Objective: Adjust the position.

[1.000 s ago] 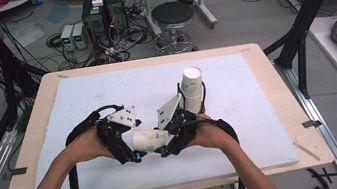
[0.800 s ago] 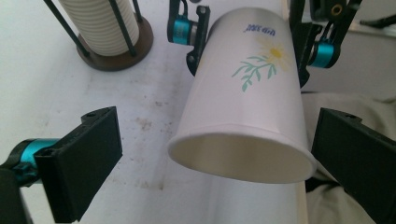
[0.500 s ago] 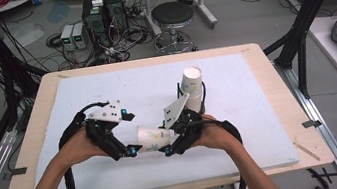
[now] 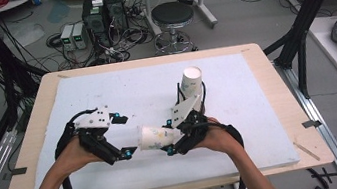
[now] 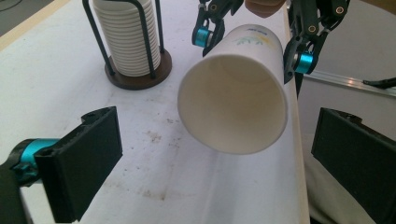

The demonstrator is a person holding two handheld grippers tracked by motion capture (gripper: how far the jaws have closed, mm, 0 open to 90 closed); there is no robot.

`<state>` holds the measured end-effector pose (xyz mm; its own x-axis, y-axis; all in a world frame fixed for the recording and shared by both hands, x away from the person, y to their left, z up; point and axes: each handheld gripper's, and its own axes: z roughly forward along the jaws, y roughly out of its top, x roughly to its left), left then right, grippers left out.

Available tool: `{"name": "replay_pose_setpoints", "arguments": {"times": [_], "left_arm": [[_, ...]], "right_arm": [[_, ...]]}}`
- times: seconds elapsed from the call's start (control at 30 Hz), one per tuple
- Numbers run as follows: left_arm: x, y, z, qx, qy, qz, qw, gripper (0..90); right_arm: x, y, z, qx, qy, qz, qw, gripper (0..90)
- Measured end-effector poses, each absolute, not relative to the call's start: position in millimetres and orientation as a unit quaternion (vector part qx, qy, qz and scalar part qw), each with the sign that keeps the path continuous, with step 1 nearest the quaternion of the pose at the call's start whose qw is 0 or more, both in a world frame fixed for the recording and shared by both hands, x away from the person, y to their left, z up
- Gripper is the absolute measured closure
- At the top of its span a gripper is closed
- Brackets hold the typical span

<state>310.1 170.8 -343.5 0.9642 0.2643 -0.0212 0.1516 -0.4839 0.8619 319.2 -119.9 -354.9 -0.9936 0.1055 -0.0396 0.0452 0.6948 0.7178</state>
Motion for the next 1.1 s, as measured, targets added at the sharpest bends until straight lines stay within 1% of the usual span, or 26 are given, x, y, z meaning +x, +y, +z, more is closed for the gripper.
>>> {"name": "replay_pose_setpoints", "arguments": {"times": [0.5, 1.0, 1.1], "left_arm": [[304, 189, -361, 0.820, 0.146, 0.070, 0.549, 1.8], [300, 185, -379, 0.797, 0.148, 0.066, 0.582, 1.8], [300, 185, -384, 0.786, 0.150, 0.062, 0.597, 1.8]], "right_arm": [[316, -133, -368, 0.072, 0.886, 0.456, 0.045, 36.6], [311, -137, -383, 0.091, 0.853, 0.511, 0.050, 36.6], [311, -139, -385, 0.096, 0.844, 0.525, 0.049, 36.6]]}}
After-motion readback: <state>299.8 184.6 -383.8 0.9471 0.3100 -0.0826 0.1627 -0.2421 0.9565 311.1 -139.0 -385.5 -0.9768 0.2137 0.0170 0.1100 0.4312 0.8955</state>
